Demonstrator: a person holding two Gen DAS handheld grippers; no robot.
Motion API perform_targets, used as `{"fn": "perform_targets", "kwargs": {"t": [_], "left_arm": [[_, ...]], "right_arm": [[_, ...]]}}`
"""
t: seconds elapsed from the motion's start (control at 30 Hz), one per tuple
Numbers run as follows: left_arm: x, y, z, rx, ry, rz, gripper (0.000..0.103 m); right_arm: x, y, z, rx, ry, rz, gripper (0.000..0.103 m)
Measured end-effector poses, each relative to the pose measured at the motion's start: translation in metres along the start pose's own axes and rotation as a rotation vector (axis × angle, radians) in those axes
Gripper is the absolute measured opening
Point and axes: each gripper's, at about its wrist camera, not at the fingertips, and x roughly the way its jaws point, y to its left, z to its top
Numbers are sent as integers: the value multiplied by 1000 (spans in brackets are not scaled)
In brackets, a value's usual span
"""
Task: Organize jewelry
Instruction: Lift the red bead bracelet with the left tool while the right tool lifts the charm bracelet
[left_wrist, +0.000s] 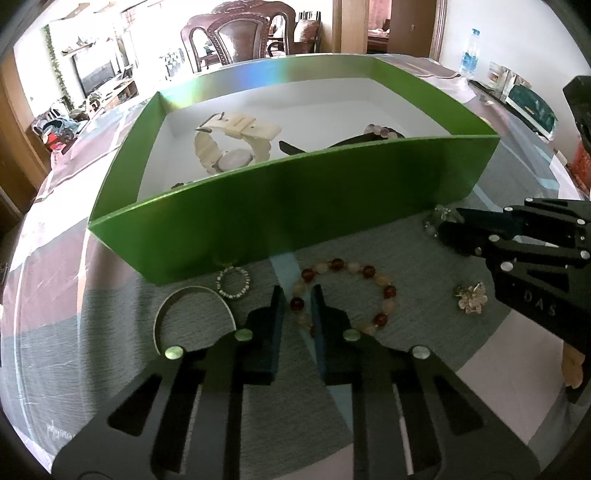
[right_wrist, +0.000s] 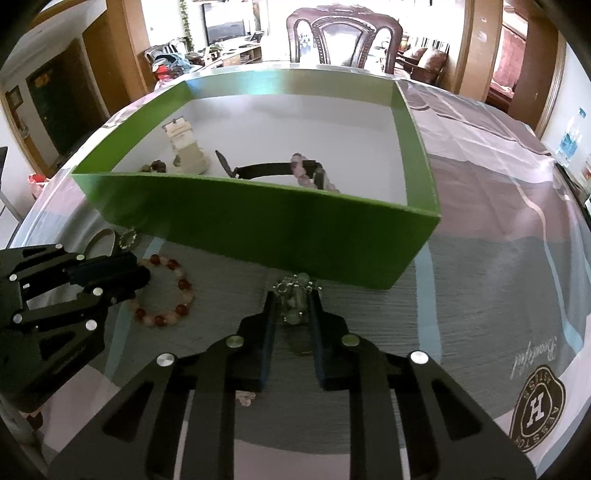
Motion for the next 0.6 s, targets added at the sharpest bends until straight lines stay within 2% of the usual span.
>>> {"fn": "perform_targets", "kwargs": {"t": [0.43, 0.53, 0.6], "left_arm": [[4, 23, 5, -114, 13, 75, 12], [3, 23, 4, -109, 12, 81, 12], [3, 22, 4, -108, 12, 82, 12]], "right_arm": [[1, -3, 0, 23, 13, -7, 19], [1, -2, -1, 22, 13, -12, 26], [0, -1, -1, 20, 8, -17, 36]]}}
